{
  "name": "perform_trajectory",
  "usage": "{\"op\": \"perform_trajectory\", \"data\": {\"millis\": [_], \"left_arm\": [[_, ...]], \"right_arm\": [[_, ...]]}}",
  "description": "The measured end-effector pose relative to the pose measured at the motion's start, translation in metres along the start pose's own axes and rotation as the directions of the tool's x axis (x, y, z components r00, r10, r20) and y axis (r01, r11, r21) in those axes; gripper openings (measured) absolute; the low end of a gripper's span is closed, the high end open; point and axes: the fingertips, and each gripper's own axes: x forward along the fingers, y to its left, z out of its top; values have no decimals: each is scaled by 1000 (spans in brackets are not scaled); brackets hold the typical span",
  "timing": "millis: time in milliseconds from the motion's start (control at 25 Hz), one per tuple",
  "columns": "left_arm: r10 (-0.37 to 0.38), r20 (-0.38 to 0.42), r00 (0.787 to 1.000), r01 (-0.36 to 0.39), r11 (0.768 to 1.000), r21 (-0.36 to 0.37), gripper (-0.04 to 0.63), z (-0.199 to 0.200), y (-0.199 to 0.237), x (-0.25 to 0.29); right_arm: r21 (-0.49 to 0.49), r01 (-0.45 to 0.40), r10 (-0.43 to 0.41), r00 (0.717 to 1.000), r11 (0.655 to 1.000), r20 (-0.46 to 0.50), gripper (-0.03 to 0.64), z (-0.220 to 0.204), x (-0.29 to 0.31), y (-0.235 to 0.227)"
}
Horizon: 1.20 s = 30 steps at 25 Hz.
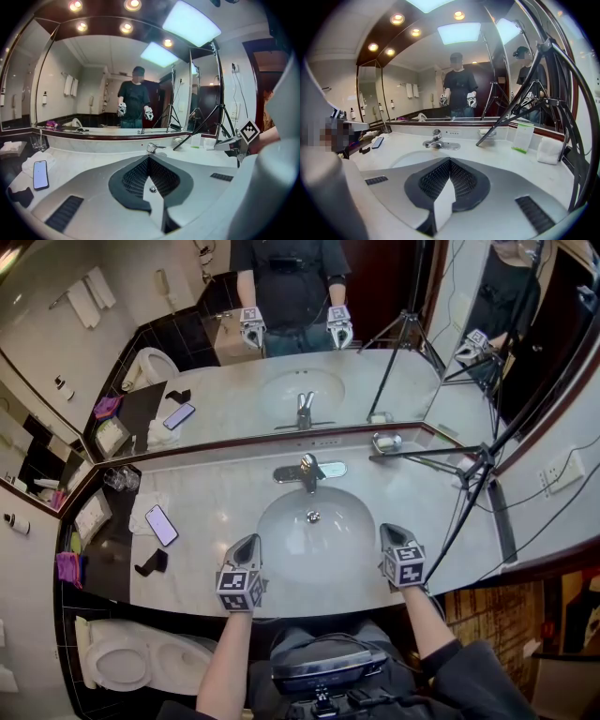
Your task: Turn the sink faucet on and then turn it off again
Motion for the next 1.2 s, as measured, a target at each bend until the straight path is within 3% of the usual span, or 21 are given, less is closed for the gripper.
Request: {"op": "perform_trajectory", "data": {"millis": [240,440,680,840,1000,1080,1200], "left_arm": [[-10,7,1000,10,1000,4,8,0,-4,4],[-23,-1,1000,23,997,71,8,6,-13,20],[-102,-44,994,108,980,167,89,6,-38,65],[-158,-87,984,175,954,243,156,6,-57,103],[-163,-133,978,200,918,342,235,-6,-64,139],[-146,-160,976,201,889,412,297,-11,-63,157],[-116,-177,977,194,824,532,352,-11,-62,182]], "right_arm": [[-17,-11,11,1000,1000,-9,17,2,4,5],[-46,-23,22,1000,999,-21,17,6,14,12],[-86,-52,49,998,995,-31,17,18,32,26],[-99,-66,62,997,993,-41,17,26,46,31],[-106,-80,74,996,991,-55,17,30,60,38],[-103,-80,74,995,991,-66,17,28,69,38],[-104,-79,71,994,991,-82,17,27,82,39]]}}
